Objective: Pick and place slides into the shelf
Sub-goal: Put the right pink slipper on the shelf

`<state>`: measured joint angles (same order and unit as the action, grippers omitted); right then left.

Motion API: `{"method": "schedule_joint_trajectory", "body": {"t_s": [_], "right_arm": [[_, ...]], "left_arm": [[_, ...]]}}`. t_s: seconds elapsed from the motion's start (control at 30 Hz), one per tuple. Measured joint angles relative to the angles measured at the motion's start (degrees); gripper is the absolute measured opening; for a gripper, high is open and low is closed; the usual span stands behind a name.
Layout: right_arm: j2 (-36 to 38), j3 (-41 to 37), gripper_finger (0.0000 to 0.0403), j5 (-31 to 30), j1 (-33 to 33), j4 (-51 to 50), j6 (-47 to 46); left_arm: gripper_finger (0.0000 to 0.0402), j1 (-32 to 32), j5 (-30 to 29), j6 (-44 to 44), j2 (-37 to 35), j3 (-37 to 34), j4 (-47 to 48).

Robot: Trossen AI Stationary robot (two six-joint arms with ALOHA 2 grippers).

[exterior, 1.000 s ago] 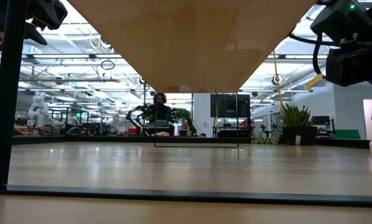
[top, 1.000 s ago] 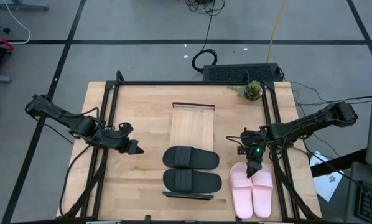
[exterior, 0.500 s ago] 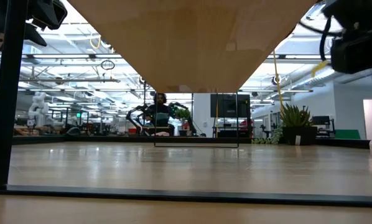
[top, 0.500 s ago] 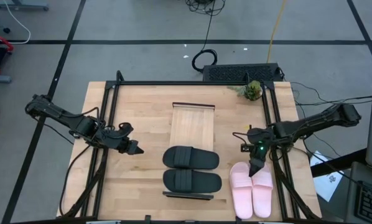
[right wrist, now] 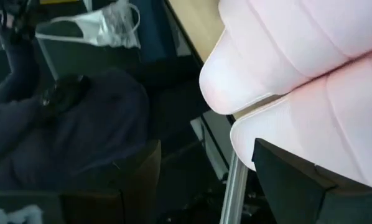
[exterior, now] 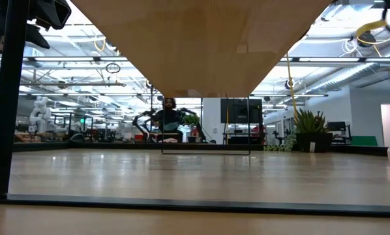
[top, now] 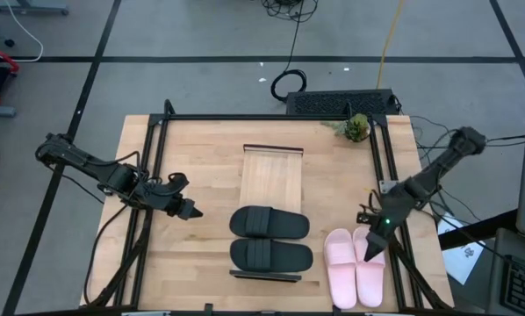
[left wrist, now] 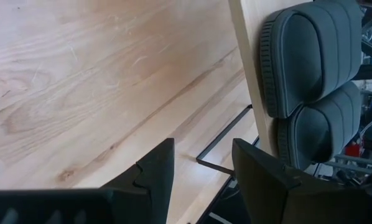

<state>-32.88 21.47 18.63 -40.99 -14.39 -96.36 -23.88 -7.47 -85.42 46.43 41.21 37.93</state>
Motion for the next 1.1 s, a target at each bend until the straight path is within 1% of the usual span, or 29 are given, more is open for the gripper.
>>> {"method": "schedule_joint_trajectory", "body": {"t_s": [0.13, 0.3, 0.4, 0.47, 0.57, 0.63, 0.73, 0.8, 0.9, 1.1], "right_arm": [[-0.63, 0.00, 0.0247, -9.77, -9.45, 0.14, -7.06], [-2.42, 0.14, 0.0247, -20.38, -19.01, 3.97, -14.65], [-4.46, 1.07, 0.0247, -24.56, -23.46, 3.93, -18.31], [-6.06, 1.29, 0.0247, -24.86, -25.54, 4.07, -21.21], [-8.32, 1.29, 0.0247, -25.06, -27.32, 4.00, -24.57], [-9.74, 1.29, 0.0247, -27.92, -27.61, 5.04, -24.95], [-11.67, 1.29, 0.0247, -35.10, -27.48, 7.30, -25.04], [-13.11, 1.29, 0.0247, -38.57, -27.48, 8.92, -25.26], [-15.65, 1.29, 0.0247, -40.48, -27.48, 12.23, -27.14], [-22.94, 1.29, 0.0247, -45.80, -27.48, 22.91, -28.98]], "left_arm": [[0.0161, 0.00, -0.04, 1.04, 0.01, 0.00, -0.01], [0.0161, 0.00, -0.58, 1.32, 0.01, 0.00, 0.01], [0.0161, 0.00, -1.45, 1.83, 0.01, 0.00, 0.01], [0.0161, 0.00, -1.88, 2.51, 0.01, 0.00, 0.00], [0.0161, 0.00, -2.70, 3.07, -0.01, 0.00, 0.00], [0.0161, 0.00, -2.92, 3.25, 0.01, 0.00, -0.02], [0.0161, 0.00, -2.94, 3.02, 0.00, 0.00, -0.08], [0.0161, 0.00, -2.95, 3.02, 0.01, 0.00, -0.42], [0.0161, 0.00, -2.99, 2.83, 0.01, 0.00, -0.50], [0.0161, 0.00, -3.01, 2.88, 0.01, 0.00, -0.50]]}}
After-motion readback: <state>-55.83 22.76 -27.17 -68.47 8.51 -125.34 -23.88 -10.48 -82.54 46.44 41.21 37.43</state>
